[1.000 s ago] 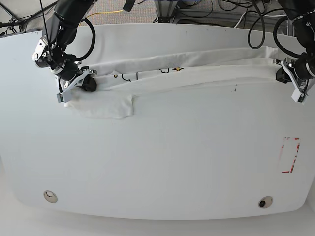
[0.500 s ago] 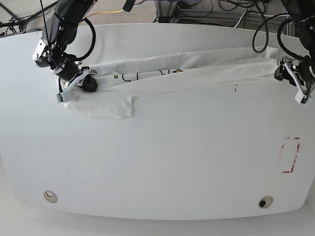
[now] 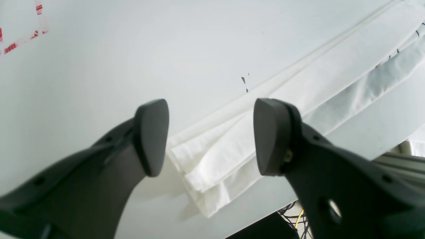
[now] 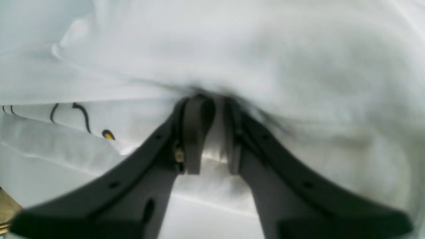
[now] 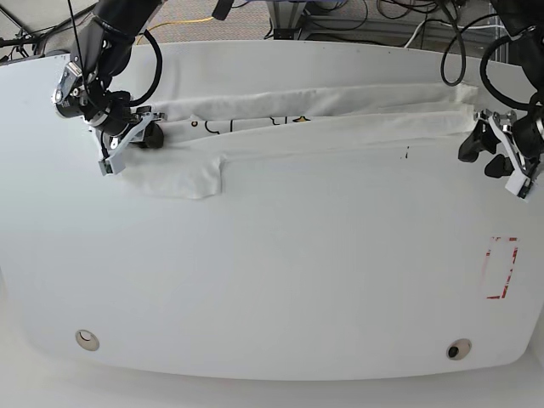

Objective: Fold the T-shirt properly
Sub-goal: 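Grasp the folded strip ends with both grippers and fold them inward, then pinch the strip end with the left gripper and tuck it under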

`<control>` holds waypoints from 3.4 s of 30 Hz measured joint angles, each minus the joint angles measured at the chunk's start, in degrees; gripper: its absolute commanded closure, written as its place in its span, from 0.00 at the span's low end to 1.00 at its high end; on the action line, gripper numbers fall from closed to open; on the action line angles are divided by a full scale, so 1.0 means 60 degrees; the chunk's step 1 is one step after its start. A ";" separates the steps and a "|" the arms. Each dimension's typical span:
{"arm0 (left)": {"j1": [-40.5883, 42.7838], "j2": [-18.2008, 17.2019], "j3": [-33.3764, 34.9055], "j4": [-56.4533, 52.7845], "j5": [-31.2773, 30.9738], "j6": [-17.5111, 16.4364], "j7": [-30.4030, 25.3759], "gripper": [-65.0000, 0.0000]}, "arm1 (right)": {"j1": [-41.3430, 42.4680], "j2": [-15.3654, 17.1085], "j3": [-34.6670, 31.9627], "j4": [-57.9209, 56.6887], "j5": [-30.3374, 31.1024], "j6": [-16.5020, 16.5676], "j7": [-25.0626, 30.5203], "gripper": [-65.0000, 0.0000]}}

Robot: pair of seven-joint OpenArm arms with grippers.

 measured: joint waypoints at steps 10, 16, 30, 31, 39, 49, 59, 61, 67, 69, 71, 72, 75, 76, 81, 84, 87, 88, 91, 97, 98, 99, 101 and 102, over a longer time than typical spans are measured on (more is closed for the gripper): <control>0.0255 0.1126 0.2022 -0.0492 0.2790 -0.0011 -0.0087 0.42 | 0.0000 0.0117 -0.0015 0.0892 0.1224 -0.0102 -0.0437 0.18; 0.0168 0.1056 0.2616 -0.1180 0.3810 -0.0007 -0.0900 0.43 | 0.0390 0.0506 -0.0004 0.0896 0.1661 -0.0102 -0.0958 0.22; -0.0772 0.0878 0.3391 -0.1435 0.3847 -0.0007 -0.1118 0.43 | 0.2732 0.1180 -0.0299 -0.0586 -0.0929 -0.0120 -0.0423 0.21; -0.0820 0.0871 0.3519 -0.1432 0.3832 -0.0007 -0.1140 0.43 | 0.2940 0.1257 -0.0423 -0.1045 -0.1246 -0.0098 -0.0423 0.21; -0.0841 0.0852 0.3603 -0.1432 0.3840 -0.0007 -0.1133 0.43 | 0.3293 0.1592 -0.1224 -0.2885 -0.1432 -0.0098 0.0313 0.21; -0.0820 0.0852 0.3603 -0.1351 0.3799 -0.0007 -0.1093 0.43 | 0.3344 0.1599 -0.1373 -0.3901 -0.1384 -0.0102 0.1086 0.39; -0.0106 0.0852 0.3577 -0.0484 0.3738 -0.0011 -0.0543 0.43 | 0.3279 0.1585 -0.1366 -0.3734 -0.1428 -0.0102 0.0940 1.00; -0.0018 0.0882 0.3592 -0.0557 0.3818 -0.0007 -0.0521 0.43 | 0.3253 0.1592 -0.1348 -0.3512 -0.1439 -0.0102 0.0892 1.00; 0.0062 0.0933 0.3599 -0.1362 0.4699 -0.0011 -0.1115 0.43 | 0.2699 0.1592 -0.1319 -0.1781 -0.1402 -0.0087 0.0401 1.00; 0.0080 0.0925 0.3614 -0.1654 0.4747 -0.0011 -0.1468 0.43 | 0.2514 0.1490 -0.1137 -0.1249 -0.1384 -0.0084 -0.0069 1.00; 0.0011 0.0878 0.3614 -0.1851 0.4732 -0.0011 -0.1636 0.43 | 0.2237 0.1362 -0.0885 -0.0648 -0.1009 -0.0135 -0.0433 1.00; -0.0029 0.0874 0.3617 -0.1912 0.4728 -0.0011 -0.1636 0.43 | 0.2091 0.1304 -0.0732 -0.0393 -0.0699 -0.0106 -0.0608 1.00; -0.0051 0.0871 0.3617 -0.1953 0.4696 -0.0011 -0.1643 0.43 | 0.1639 0.1242 -0.0339 0.0186 0.0051 -0.0073 -0.1027 1.00; -0.0055 0.0871 0.3614 -0.1949 0.4692 -0.0011 -0.1672 0.43 | 0.1494 0.1228 -0.0233 0.0302 0.0175 -0.0102 -0.1239 1.00; -0.0076 0.0874 0.3614 -0.1978 0.4699 -0.0011 -0.1636 0.43 | 0.0809 0.1198 0.0095 0.0535 0.0852 -0.0098 -0.1472 0.99; -0.0076 0.0874 0.3617 -0.1974 0.4692 -0.0011 -0.1639 0.43 | 0.0568 0.1202 0.0240 0.0543 0.0918 -0.0106 -0.1457 0.89; -0.0076 0.0871 0.3617 -0.1978 0.4696 -0.0011 -0.1639 0.43 | 0.0419 0.1173 0.0441 0.0543 0.0903 -0.0102 -0.1384 0.69; -0.0076 0.0871 0.3617 -0.1978 0.4699 -0.0011 -0.1636 0.43 | 0.0393 0.1177 0.0492 0.0543 0.0871 -0.0098 -0.1293 0.61; -0.0076 0.0871 0.3617 -0.1971 0.4696 -0.0011 -0.1636 0.43 | 0.0375 0.1264 0.0499 0.0535 0.0834 -0.0102 -0.1035 0.37; -0.0197 0.0871 0.3625 -0.1967 0.4696 -0.0018 -0.1574 0.43 | 0.0404 0.1410 0.1526 0.0550 0.0947 -0.0102 -0.0750 0.23; -0.0244 0.0874 0.3628 -0.1971 0.4710 -0.0018 -0.1515 0.43 | 0.0393 0.1468 0.1668 0.0597 0.0936 -0.0106 -0.0838 0.23; -0.0288 0.0874 0.3643 -0.1978 0.4768 -0.0015 -0.1494 0.43 | 0.0372 0.1512 0.1796 0.0707 0.0980 -0.0109 -0.0991 0.23; -0.0353 0.0878 0.3643 -0.1978 0.4805 -0.0015 -0.1486 0.43 | 0.0321 0.1519 0.1843 0.1104 0.1268 -0.0113 -0.1209 0.26; -0.0415 0.0885 0.3643 -0.1985 0.4809 -0.0011 -0.1468 0.43 | 0.0310 0.1468 0.1807 0.1355 0.1639 -0.0113 -0.1293 0.28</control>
